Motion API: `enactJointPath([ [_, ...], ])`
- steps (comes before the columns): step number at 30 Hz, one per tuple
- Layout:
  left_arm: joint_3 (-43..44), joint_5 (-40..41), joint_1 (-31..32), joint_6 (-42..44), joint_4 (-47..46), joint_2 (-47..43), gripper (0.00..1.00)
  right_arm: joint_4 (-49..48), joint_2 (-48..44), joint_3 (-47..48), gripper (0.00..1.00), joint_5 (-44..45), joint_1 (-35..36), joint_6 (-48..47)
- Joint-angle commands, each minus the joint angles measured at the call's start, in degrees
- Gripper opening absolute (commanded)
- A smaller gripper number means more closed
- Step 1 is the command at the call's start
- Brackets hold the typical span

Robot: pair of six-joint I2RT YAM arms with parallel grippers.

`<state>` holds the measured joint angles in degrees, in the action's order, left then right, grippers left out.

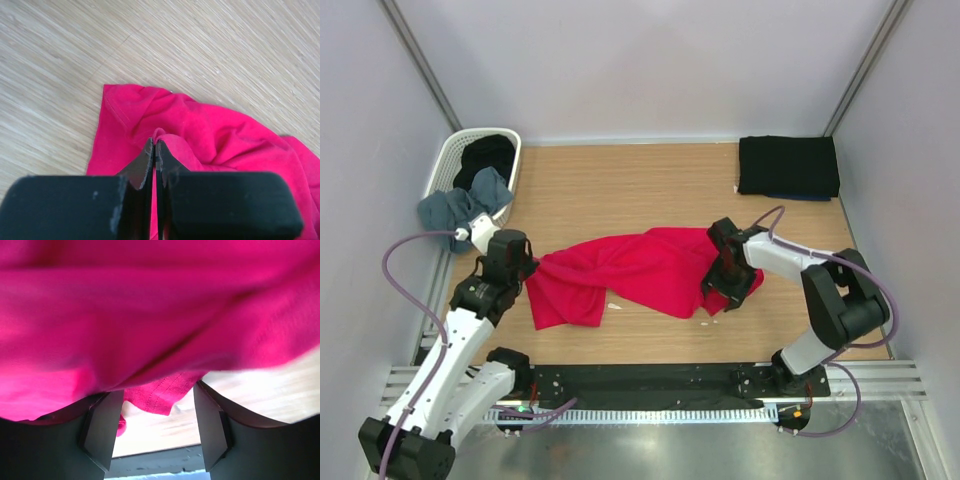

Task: Fold and stack the t-shirts
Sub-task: Flatten the tshirt out

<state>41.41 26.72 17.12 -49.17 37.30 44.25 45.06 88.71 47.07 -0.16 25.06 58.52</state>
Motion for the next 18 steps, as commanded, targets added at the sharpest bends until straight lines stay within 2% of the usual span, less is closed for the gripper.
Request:
enactJointPath([
  [1,2.8,2.11,-1.39,1.62,-2.58,0.75,0.0,-11.15,5.42,3.71,0.64,4.03,0.25,-2.96],
  [7,2.71,0.53,-1.83,2.14,-3.81,1.8,0.0,-4.46,-1.06,3.47,0.66,5.09,0.25,-5.17],
  [12,2.98,-0.26,-2.01,3.11,-4.69,2.68,0.0,2.03,-14.14,-1.44,0.68,6.4,0.34,-2.28],
  [18,3.07,-2.64,-2.09,3.81,-5.74,3.47,0.0,6.96,-22.69,-6.98,0.68,7.99,0.34,1.85],
])
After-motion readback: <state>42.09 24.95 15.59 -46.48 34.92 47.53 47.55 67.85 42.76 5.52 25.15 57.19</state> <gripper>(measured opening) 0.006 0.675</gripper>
